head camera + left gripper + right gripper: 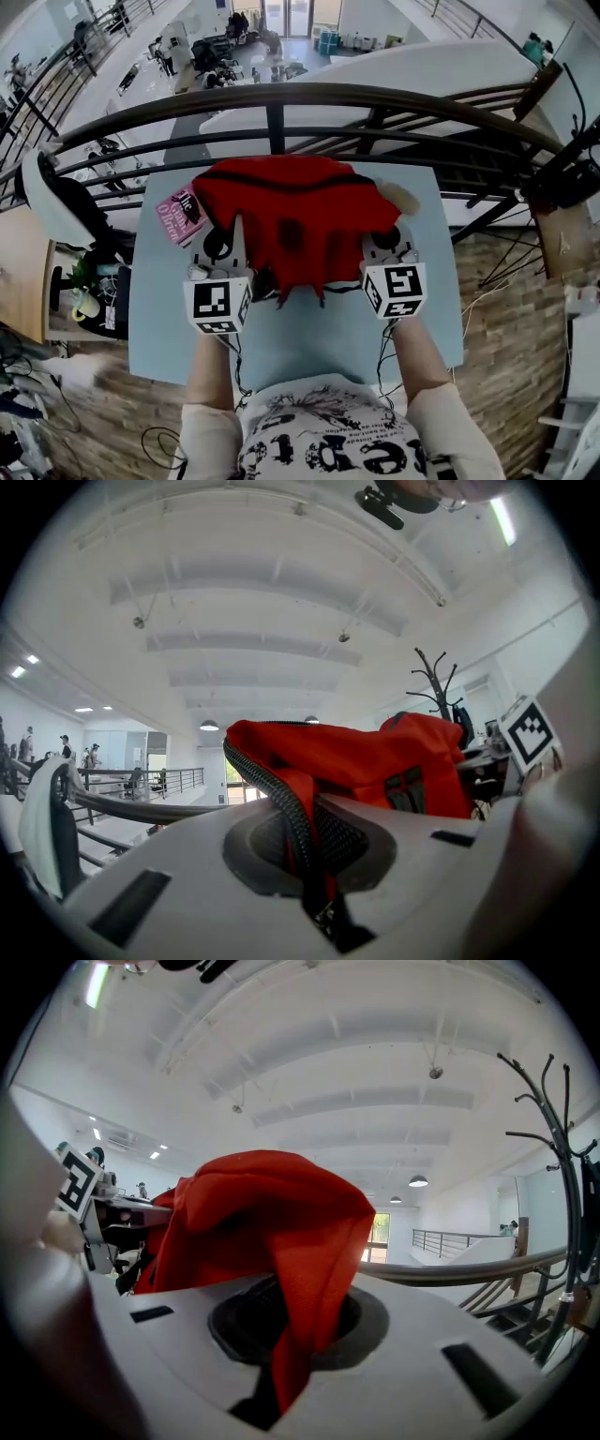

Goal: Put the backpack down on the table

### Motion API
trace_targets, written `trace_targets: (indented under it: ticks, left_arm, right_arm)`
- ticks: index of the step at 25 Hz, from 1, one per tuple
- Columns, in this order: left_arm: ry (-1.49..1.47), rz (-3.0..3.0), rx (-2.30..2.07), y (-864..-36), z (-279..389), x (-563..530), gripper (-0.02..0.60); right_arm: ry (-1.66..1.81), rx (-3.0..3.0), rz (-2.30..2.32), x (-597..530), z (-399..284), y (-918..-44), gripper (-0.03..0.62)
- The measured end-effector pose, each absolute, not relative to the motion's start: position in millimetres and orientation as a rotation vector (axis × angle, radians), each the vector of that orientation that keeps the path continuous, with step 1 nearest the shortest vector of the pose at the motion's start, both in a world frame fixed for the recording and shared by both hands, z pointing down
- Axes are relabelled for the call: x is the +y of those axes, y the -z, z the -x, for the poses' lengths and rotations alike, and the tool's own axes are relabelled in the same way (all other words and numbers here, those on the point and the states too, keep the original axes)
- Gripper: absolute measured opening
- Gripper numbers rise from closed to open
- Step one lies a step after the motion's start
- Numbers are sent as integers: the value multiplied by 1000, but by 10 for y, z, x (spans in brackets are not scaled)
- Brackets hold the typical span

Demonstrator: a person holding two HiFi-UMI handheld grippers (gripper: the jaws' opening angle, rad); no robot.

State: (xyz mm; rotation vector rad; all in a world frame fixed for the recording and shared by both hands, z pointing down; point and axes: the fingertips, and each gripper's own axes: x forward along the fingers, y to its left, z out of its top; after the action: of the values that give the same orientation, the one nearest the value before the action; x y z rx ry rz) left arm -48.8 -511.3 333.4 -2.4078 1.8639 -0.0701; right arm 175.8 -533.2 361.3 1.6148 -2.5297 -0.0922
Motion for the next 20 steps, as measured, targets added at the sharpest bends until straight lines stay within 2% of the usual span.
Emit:
trace_targets:
  ticks: [10, 20]
  left_arm:
    - [2, 2454, 1855, -3490, 733, -5864, 15]
    - [67, 2530, 1793, -3917, 669, -5765, 15]
  right_arm:
    - [139, -2529, -1587, -6119, -1534, -3777, 28]
    - [89, -2534, -1519, -6058, -1604, -4143, 31]
